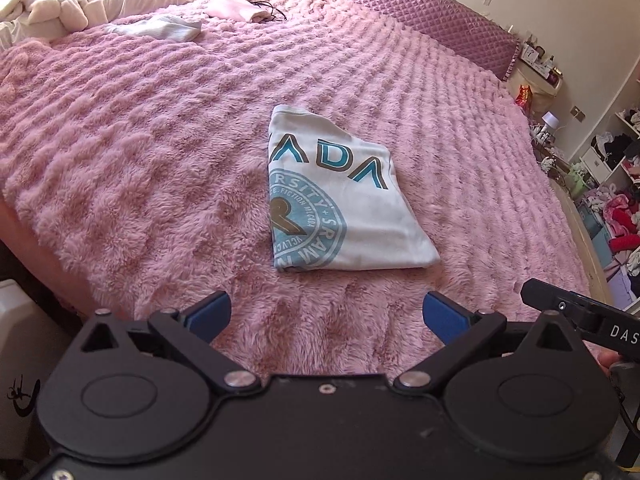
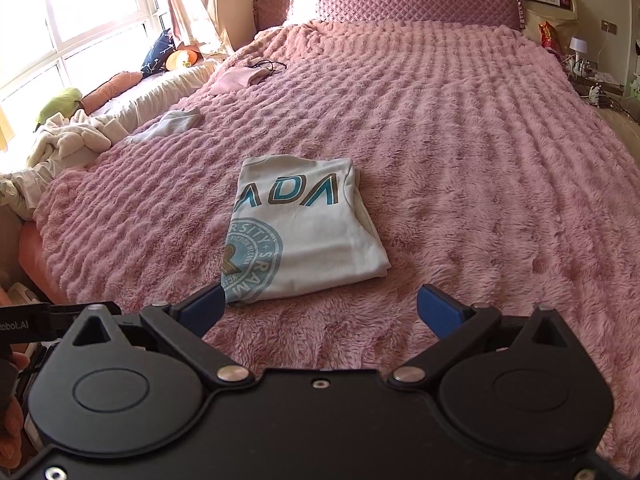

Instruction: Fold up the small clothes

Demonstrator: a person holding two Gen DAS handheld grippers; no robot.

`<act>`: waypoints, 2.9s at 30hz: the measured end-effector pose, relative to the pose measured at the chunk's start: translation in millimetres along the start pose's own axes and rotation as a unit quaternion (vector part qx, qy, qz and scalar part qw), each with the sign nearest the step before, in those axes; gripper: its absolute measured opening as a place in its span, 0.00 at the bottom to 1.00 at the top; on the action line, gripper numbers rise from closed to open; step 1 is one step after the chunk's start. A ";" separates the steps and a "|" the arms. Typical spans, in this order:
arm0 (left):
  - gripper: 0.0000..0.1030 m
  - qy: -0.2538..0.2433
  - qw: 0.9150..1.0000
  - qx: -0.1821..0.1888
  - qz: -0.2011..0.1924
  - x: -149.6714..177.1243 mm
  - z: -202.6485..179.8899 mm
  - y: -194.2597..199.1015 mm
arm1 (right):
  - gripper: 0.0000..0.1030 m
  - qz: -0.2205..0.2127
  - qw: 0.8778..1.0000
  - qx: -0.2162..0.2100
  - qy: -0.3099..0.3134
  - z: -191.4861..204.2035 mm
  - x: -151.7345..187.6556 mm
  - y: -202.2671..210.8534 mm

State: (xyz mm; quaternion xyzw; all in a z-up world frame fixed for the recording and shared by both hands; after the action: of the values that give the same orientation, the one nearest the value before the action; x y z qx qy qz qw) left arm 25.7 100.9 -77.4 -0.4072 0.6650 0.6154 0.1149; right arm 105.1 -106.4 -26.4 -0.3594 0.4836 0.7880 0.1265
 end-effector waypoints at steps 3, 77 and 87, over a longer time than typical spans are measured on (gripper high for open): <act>1.00 -0.002 1.000 -0.006 0.006 0.5 0.4 -1.0 | 1.00 0.003 1.000 -0.003 0.004 4.2 2.0 0.1; 1.00 -0.039 0.998 -0.031 0.034 -1.3 -6.9 -7.4 | 1.00 0.019 0.999 0.022 0.016 -5.1 7.0 -12.0; 1.00 -0.050 0.998 -0.030 0.031 -2.7 -9.5 -8.1 | 1.00 0.019 0.999 0.023 0.016 -4.9 6.8 -11.7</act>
State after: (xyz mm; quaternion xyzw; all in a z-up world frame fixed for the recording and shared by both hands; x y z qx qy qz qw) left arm 36.3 94.0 -79.4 -0.3585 0.6520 0.6579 0.1165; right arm 108.9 -105.7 -40.3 -0.3600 0.5105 0.7729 0.1116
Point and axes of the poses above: each gripper's, at about its wrist camera, not at the fingertips, and y roughly against the way its jaws point, z to its left, x to its underside, the point moved 9 cm from there along -y, roughly the way its jaws point, and after that the axes turned 9 degrees about -y, right-handed, at the moved point
